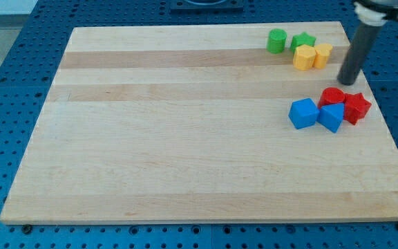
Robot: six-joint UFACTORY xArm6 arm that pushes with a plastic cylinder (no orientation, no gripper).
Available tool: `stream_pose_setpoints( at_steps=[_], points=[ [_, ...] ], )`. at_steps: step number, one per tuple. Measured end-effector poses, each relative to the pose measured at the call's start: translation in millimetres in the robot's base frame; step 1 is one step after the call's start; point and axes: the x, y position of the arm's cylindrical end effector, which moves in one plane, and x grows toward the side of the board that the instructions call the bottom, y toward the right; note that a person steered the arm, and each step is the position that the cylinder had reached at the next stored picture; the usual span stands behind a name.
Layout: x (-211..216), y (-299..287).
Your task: Push the yellow blocks towards the left side of the board
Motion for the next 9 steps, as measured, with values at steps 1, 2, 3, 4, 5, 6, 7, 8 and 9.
stream_pose_setpoints(
  at_steps=[1, 2, 3, 4, 5, 6, 7, 8, 9],
  points=[
    [-8, 22],
    [-15, 28],
    [-36, 27],
    [-57, 22],
    [-57, 6],
    [-57, -11],
    [-57, -23],
    [-57, -35],
    [-57, -47]
  ],
)
